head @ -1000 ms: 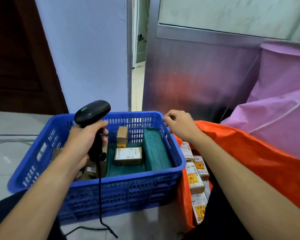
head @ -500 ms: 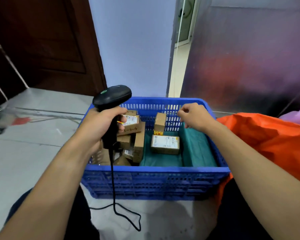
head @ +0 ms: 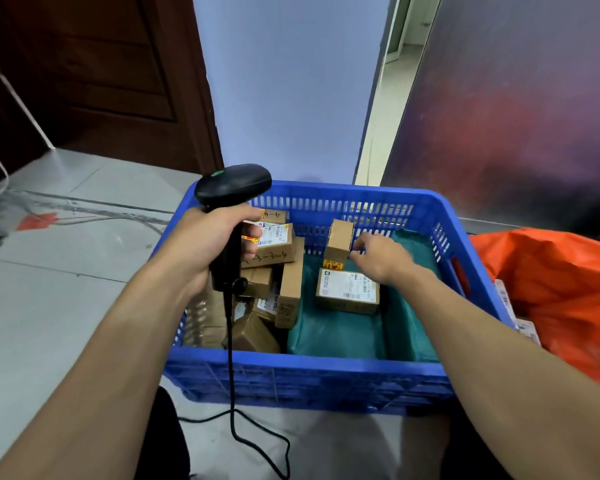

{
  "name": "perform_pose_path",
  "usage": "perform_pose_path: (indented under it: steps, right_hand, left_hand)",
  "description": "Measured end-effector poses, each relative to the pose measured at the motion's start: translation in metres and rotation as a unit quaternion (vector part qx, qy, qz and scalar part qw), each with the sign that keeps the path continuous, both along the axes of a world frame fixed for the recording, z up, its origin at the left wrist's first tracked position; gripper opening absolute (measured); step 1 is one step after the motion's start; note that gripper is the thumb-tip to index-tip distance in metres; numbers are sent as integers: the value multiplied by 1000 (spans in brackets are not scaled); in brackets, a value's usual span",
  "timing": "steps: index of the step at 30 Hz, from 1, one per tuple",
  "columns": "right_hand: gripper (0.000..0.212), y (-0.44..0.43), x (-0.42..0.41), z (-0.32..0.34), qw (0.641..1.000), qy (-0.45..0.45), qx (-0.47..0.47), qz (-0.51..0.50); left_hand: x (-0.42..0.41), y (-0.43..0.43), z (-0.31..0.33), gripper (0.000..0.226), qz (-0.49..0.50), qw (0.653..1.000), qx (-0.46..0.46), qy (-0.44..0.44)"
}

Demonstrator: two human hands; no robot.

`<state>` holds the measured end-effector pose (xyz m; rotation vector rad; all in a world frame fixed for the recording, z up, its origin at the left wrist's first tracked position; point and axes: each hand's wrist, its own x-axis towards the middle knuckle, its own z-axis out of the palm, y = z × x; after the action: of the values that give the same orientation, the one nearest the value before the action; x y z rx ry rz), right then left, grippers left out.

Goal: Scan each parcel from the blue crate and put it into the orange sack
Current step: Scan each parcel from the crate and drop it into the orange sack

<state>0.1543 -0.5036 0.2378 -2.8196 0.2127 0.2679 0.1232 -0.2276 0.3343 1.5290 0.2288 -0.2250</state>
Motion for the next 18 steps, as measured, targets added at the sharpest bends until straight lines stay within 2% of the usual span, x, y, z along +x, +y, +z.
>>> perform_pose_path:
  steps: [6,11,15,18]
  right_hand:
    - [64,4,27,-23,971,38,-157,173]
    - [75,5,44,-43,955,45,-214,198]
    - [75,9,51,-55,965,65,-174,185]
    - [62,15,54,-56,978,57,-115,162]
  left_hand:
    - [18,-3,-4,14,-8,1000,11,6]
    - [24,-12,-9,16,-23,999,25,16]
    - [25,-17,-12,17,-21,999,34,23]
    - [27,-18,-13,16,-21,999,35,25]
